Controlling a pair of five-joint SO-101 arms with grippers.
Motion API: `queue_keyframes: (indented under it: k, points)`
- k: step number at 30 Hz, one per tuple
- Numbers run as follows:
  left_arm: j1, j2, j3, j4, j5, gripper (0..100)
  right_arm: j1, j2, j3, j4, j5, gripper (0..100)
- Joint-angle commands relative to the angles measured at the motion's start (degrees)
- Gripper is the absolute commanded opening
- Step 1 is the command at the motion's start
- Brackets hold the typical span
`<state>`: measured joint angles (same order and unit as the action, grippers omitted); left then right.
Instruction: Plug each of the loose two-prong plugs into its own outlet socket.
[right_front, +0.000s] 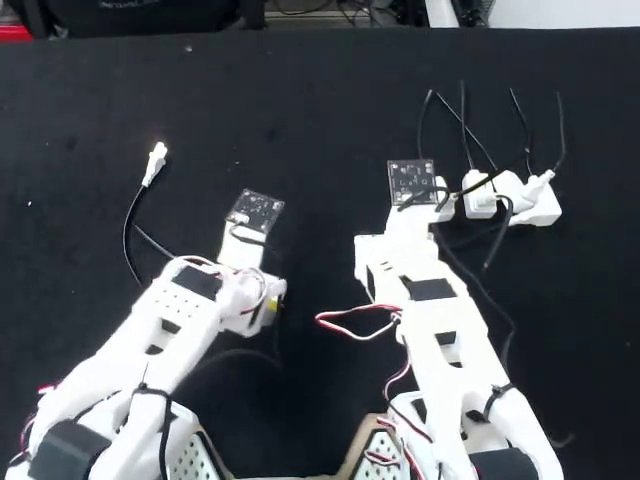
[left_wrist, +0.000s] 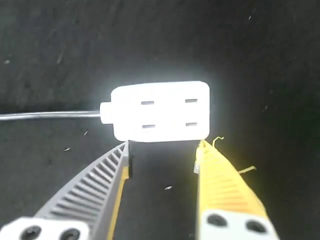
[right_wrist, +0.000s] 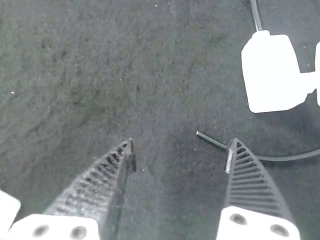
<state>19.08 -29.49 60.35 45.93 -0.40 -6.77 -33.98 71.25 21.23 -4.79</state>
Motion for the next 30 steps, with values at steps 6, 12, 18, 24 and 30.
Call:
queue_keyframes:
  k: [6,12,18,24,30]
  points:
    - [0.3,7.2,-19.6,14.7,0.1,22,1.1,-2.1,-3.5,-1.1,-0.2,27.6]
    - [-15.0,12.3,-38.2,26.4,-5.4,22,1.0,-2.1,-3.5,-1.1,-0.2,27.6]
    - [-29.5,29.6,-39.9,13.7,4.4,22,1.0,-2.2,-3.5,-1.1,-0.2,27.6]
    - [-30.2,43.0,-48.0,11.8,10.4,21,1.0,-2.1,-3.4,-1.1,-0.2,27.6]
    - [-30.9,44.0,-49.1,18.8,10.0,21,1.0,-2.1,-3.4,-1.1,-0.2,27.6]
